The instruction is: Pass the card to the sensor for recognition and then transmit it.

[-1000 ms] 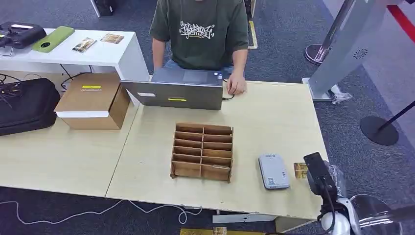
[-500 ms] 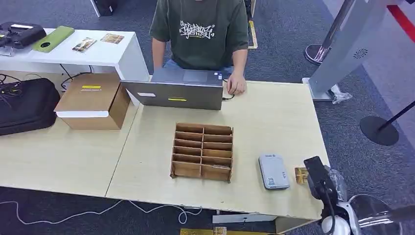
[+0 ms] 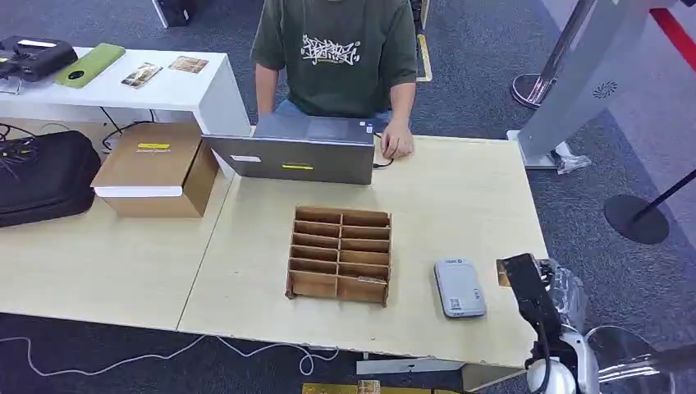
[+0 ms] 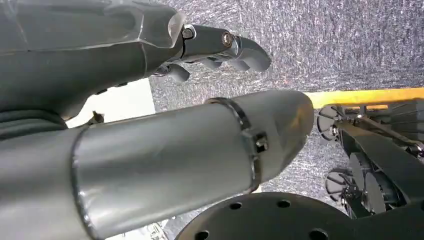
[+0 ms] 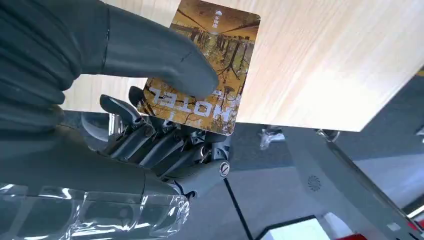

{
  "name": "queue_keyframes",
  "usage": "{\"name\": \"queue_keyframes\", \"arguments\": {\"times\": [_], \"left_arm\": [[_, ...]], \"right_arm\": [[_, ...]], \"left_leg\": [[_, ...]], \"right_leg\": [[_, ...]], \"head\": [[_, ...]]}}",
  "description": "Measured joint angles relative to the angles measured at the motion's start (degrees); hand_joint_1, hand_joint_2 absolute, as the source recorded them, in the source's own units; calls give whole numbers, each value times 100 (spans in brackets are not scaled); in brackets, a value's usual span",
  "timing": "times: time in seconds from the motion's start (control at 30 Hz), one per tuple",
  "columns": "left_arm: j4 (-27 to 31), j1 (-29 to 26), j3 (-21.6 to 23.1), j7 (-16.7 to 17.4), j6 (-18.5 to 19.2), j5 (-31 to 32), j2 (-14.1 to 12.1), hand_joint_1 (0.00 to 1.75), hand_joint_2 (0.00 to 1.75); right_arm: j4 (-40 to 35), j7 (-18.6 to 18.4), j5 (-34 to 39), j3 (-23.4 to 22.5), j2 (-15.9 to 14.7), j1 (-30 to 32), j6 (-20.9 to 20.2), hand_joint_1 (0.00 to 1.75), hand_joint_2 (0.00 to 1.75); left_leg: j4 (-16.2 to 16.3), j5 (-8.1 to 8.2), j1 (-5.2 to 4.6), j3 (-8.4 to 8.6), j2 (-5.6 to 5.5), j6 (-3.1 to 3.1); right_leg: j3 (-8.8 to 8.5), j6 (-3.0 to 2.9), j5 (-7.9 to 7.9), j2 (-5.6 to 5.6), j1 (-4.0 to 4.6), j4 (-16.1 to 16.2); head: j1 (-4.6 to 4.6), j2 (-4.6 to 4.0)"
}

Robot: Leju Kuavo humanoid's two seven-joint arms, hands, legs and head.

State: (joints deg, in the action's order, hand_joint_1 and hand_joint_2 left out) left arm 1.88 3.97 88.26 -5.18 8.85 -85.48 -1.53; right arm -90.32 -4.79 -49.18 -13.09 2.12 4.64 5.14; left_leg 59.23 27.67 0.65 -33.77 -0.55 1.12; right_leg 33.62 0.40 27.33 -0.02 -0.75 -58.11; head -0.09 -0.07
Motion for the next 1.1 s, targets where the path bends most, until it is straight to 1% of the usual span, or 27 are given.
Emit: {"name": "queue_keyframes", "arguments": {"times": [0.2,0.33,0.57,0.8,1.1], "left_arm": [[0,0,0,0,-2,-50,0,0,0],[0,-12,0,0,11,-81,7,0,0],[-2,-23,0,0,22,-101,17,0,0],[-2,-18,0,0,9,-144,20,0,0],[-4,-30,0,-2,24,-160,22,0,0]], "right_arm": [[-629,15,-105,243,59,299,2,175,175],[-870,-110,-90,448,109,482,-125,175,175],[-1129,-334,61,736,247,784,-149,175,175],[-992,-439,140,922,439,696,-206,175,175],[-358,-472,262,994,472,341,-210,175,175]], "left_leg": [[0,0,0,0,1,0],[-1,0,0,1,0,0],[-2,0,1,1,1,0],[-2,0,0,1,1,0],[-2,0,0,1,1,0]], "right_leg": [[0,1,1,1,0,0],[-1,1,1,-1,0,0],[0,2,3,1,0,0],[-2,2,3,0,0,0],[-3,3,3,-1,0,0]], "head": [[-2,0],[-2,0],[-2,0],[-2,0],[0,0]]}}
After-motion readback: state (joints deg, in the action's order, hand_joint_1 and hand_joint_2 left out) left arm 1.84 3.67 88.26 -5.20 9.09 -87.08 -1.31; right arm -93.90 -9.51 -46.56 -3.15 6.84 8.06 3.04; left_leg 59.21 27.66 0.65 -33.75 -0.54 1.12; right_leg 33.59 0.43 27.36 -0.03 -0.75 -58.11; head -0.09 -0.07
